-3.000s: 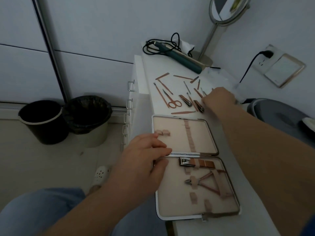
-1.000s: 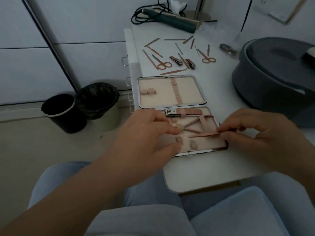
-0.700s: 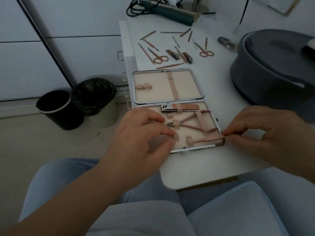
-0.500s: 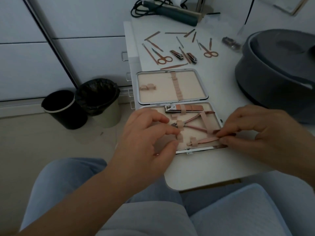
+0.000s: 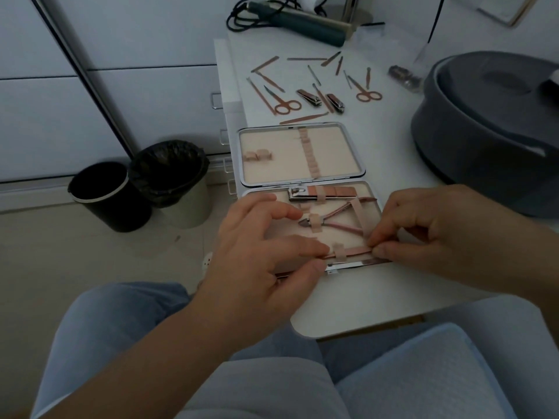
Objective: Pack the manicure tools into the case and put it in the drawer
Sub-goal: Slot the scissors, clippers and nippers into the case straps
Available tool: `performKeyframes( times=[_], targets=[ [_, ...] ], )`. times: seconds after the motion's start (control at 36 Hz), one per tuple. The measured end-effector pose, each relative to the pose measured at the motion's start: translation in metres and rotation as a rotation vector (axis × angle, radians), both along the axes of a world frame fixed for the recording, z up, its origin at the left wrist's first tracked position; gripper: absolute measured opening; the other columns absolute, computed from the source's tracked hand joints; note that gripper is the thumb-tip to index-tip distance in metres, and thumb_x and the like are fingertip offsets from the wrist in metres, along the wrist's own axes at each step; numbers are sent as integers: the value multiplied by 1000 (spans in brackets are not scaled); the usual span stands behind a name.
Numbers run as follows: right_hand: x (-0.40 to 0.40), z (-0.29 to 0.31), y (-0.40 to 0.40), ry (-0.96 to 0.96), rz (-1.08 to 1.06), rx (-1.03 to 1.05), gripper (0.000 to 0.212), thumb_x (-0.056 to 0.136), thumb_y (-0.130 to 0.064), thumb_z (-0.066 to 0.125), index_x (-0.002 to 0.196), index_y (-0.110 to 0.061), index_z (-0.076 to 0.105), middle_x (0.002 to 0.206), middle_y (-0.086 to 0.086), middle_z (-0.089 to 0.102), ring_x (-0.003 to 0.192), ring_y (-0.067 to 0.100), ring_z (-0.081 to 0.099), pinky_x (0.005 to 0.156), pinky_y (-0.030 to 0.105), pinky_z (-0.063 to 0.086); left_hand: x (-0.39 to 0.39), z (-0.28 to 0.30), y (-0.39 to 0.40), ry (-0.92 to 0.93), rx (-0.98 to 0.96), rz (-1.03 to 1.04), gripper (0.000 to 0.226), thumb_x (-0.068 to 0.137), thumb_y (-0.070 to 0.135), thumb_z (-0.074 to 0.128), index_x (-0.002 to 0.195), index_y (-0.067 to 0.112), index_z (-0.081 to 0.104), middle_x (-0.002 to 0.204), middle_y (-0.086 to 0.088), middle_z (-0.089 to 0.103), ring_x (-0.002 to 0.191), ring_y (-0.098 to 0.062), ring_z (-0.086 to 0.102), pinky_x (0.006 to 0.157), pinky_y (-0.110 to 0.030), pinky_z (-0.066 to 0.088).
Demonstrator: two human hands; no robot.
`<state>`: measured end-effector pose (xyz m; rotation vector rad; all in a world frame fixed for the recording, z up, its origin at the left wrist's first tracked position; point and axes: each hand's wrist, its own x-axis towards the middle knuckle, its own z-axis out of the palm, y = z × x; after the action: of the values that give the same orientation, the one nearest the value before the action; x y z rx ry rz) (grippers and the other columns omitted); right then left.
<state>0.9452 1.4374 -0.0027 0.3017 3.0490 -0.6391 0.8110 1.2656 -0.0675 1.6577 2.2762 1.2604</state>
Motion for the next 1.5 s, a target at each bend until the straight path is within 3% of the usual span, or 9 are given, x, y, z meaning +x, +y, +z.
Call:
performKeyframes(
  times=[0.14, 0.31, 0.56, 0.64, 0.86, 0.97, 1.17, 1.39, 1.5],
  targets=[
    [-5, 4, 1, -57, 26, 19, 16, 65, -46, 57, 74, -40, 69, 70, -23, 57, 74, -13, 52, 64, 4, 37, -1, 2, 0, 11, -24, -9, 21, 77, 39, 54, 88, 34, 71, 113, 4, 56, 121, -24, 35, 101, -41, 30],
    [-12, 8, -1, -133, 79, 123, 23, 63, -55, 47, 71, -43, 65, 80, -28, 55, 80, -16, 47, 55, 10, 35, -2, 4, 0, 34, -34, -27, 21, 77, 39, 54, 89, 36, 71, 115, 3, 56, 121, -25, 36, 102, -38, 29],
    [-15, 8, 1, -142, 23, 57, 24, 62, -55, 51, 73, -41, 67, 83, -30, 56, 77, -11, 51, 59, 14, 36, -4, 0, 0, 41, -2, -32, 20, 77, 39, 55, 89, 37, 71, 115, 3, 56, 122, -22, 34, 103, -40, 29],
    [-14, 5, -3, -107, 36, 91, 26, 66, -54, 47, 75, -39, 66, 75, -21, 55, 76, -6, 51, 62, 17, 40, -4, -1, 0, 38, 5, -24, 19, 77, 40, 56, 88, 37, 71, 115, 4, 56, 121, -22, 35, 102, -40, 30],
    [-12, 2, -8, -57, 57, 134, 29, 70, -51, 45, 81, -37, 68, 78, -23, 54, 73, -4, 50, 64, 15, 39, -6, -2, -1, 63, -2, -41, 19, 78, 41, 56, 92, 40, 69, 117, 5, 56, 123, -26, 37, 99, -49, 34],
    [-7, 0, -13, 12, 53, 104, 16, 80, -42, 58, 81, -33, 71, 75, -21, 55, 67, -6, 49, 61, 18, 41, -7, -3, -2, 75, -25, -53, 20, 78, 42, 56, 94, 41, 68, 118, 4, 57, 123, -26, 37, 98, -50, 35],
    [-1, -11, -18, 171, -28, 29, 14, 76, -38, 63, 81, -30, 74, 74, -19, 59, 65, 2, 57, 57, 26, 49, -4, 1, -2, 61, -32, -27, 21, 78, 42, 53, 93, 41, 69, 115, 3, 59, 120, -24, 38, 100, -41, 32],
    [-10, -24, -28, 268, -28, 19, 25, 76, -48, 55, 87, -35, 73, 74, -19, 58, 71, -5, 53, 60, 14, 44, -7, 2, -3, 73, -15, -42, 21, 78, 42, 54, 92, 39, 70, 112, 2, 60, 117, -25, 41, 97, -45, 37],
    [-10, -24, -26, 264, -26, 23, 17, 74, -42, 63, 82, -32, 74, 72, -20, 58, 69, -6, 53, 59, 13, 43, -7, 1, -3, 71, -20, -51, 20, 78, 42, 55, 92, 41, 69, 112, 3, 61, 117, -23, 41, 96, -45, 38]
  ],
)
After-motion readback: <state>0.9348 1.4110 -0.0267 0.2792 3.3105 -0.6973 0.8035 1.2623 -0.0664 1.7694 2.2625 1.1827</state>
